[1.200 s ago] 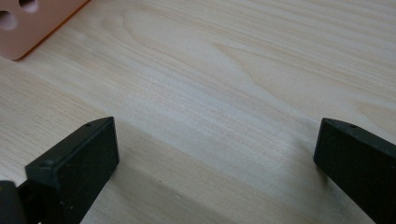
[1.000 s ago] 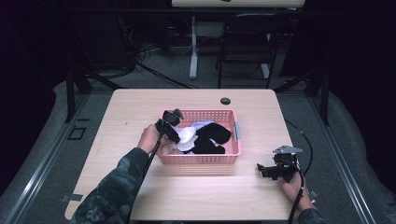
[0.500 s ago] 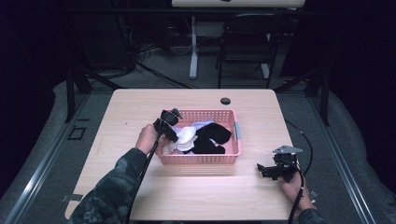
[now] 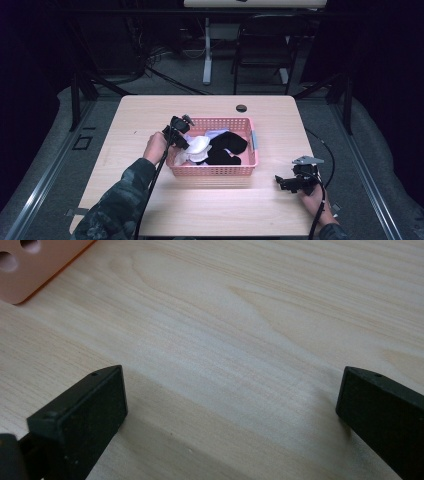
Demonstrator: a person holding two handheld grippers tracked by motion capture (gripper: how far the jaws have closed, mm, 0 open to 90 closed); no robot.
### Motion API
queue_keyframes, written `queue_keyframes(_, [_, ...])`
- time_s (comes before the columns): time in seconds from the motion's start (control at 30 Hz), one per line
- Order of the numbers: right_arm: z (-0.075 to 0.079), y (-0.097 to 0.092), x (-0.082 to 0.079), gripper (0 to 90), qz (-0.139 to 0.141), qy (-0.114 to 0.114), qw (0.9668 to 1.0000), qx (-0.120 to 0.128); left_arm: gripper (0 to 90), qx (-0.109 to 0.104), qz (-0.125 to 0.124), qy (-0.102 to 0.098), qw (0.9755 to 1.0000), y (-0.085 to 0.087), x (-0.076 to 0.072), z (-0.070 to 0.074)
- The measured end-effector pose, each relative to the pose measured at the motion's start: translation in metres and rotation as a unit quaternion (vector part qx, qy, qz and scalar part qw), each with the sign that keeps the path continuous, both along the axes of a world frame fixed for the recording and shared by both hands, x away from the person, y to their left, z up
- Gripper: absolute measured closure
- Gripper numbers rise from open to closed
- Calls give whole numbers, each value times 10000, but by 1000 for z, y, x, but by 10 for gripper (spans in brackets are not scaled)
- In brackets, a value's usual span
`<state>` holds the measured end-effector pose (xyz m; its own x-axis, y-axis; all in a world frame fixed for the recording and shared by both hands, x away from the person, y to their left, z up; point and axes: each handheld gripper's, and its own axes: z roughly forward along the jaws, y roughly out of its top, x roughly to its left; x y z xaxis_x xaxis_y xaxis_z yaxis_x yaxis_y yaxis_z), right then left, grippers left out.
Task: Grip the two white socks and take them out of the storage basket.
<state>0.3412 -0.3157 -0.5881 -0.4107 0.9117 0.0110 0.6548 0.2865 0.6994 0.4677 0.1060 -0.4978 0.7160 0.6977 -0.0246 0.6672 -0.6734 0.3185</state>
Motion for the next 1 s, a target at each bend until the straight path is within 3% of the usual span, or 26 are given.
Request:
queue_keyframes(0.23, [0, 0, 0, 0, 0, -2, 10000, 0, 864, 14, -26, -28, 10000, 0, 0, 2])
queue_keyframes(0.4, [0, 0, 0, 0, 1, 0, 10000, -1, 867, -151, -33, -205, 9997, 2, -1, 17])
queue_keyframes(1.0, [0, 0, 0, 0, 2, 2, 10000, -3, 867, -239, -168, -545, 9981, -2, -1, 58])
